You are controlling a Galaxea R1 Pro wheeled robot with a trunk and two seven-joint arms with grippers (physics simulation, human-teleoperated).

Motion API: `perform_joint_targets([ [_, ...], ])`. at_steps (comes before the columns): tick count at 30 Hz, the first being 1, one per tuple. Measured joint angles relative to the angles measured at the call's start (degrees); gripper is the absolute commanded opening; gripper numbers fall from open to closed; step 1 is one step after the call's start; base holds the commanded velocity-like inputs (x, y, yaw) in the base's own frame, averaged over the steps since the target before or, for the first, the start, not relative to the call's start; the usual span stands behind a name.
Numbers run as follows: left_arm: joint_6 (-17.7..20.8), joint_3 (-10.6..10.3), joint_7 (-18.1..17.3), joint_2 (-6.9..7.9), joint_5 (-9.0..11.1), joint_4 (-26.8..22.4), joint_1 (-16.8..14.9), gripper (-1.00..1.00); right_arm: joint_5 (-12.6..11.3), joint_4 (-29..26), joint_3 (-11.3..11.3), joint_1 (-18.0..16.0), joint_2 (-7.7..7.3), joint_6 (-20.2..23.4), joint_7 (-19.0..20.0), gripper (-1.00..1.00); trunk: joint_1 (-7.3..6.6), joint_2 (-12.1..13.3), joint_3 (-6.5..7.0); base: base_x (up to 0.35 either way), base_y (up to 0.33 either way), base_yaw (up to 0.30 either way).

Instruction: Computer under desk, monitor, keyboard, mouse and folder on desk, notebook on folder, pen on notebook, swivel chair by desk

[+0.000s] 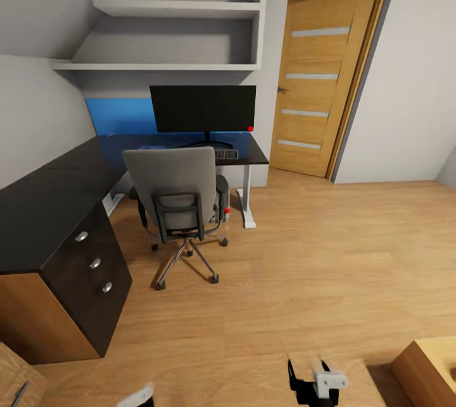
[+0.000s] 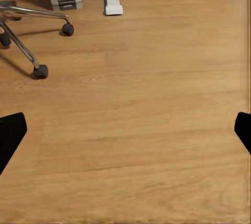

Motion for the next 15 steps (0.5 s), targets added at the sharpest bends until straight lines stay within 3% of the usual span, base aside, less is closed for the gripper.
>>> perform_joint_targets([
  [3,-2.3,0.0,0.0,0.19,0.0,0.0,1.9,1.0,0.0,0.0,0.0,2.4,-0.76,-3.0,0.0,1.0,-0.66,1.2,0.54,0.0,0.0,0.0],
  [5,-4.8,0.3,0.0,0.77,0.3,0.0,5.4,1.0,-0.4,0.0,-0.2,5.9,-2.65,-5.6,-0.3,1.0,-1.1,2.0,0.88,0.0,0.0,0.0],
  [11,-10.5,0.2,0.1,1.67,0.0,0.0,9.9,1.0,-0.3,0.1,0.0,11.5,-3.6,-6.9,-0.8,1.0,-2.42,4.4,1.97,0.0,0.0,0.0],
  [15,-14.0,-0.2,0.0,1.5,-0.3,0.0,12.7,1.0,-3.2,0.1,0.1,13.7,-3.72,-6.9,-0.9,1.0,-3.29,6.0,2.7,0.0,0.0,0.0],
])
